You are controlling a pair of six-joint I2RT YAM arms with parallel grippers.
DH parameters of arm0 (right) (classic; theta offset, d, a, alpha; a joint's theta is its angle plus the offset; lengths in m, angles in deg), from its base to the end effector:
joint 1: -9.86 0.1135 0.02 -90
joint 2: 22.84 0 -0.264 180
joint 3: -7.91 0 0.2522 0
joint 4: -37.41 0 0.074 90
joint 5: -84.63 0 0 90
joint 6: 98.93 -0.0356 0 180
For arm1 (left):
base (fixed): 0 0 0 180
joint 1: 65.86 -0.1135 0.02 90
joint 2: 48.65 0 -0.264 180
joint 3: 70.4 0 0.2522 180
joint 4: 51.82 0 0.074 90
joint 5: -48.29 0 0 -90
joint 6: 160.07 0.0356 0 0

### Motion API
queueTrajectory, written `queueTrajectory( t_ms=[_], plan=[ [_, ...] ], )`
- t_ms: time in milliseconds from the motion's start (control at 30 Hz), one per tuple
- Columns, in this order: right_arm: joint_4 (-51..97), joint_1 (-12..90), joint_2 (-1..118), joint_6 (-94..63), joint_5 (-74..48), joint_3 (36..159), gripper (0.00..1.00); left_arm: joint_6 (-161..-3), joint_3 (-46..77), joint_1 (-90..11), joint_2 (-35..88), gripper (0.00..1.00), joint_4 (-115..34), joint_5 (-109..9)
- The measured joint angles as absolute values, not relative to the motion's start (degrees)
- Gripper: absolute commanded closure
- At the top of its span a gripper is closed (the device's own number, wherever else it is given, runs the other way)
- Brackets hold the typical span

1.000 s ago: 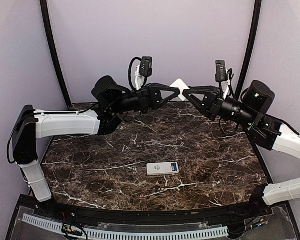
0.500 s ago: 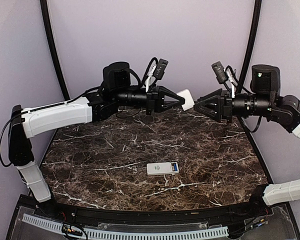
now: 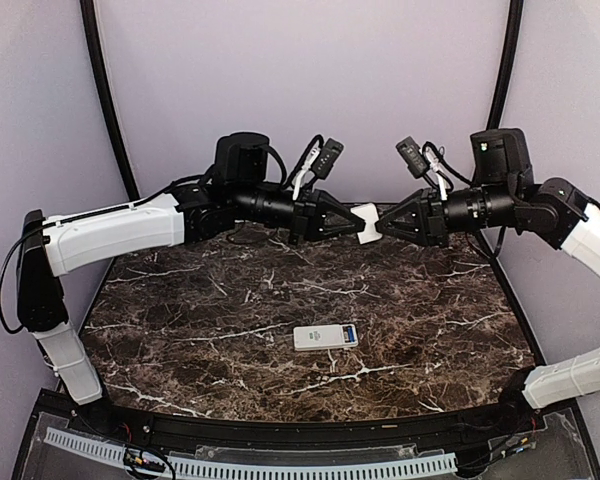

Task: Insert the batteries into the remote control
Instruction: Pass from the left arm to the right

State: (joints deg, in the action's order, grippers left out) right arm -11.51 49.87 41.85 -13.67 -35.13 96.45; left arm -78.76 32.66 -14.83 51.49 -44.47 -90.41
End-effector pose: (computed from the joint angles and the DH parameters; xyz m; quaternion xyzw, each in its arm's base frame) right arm 0.1670 0.1632 0.4097 -0.3784 0.7353 0.3978 0.3972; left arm 0.2406 -0.3399 0.3787 0.5026 0.5224 -0.5705 0.3860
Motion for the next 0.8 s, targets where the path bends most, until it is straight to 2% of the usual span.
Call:
queueTrajectory(
  t_ms=[233, 600, 800],
  plan=[
    [-9.1, 49.5, 44.0, -13.7, -37.3, 96.5, 0.89, -78.0, 32.7, -14.8, 51.5, 1.00, -43.9, -91.0],
    [-6.3, 48.4, 44.0, -14.0, -44.5, 95.1, 0.91, -78.0, 32.9, -15.1, 51.5, 1.00, -43.6, -93.8],
    [-4.9, 48.2, 44.1, -14.7, -47.5, 94.4, 0.86, -78.1, 33.0, -15.3, 51.5, 1.00, -43.8, -95.8]
  ],
)
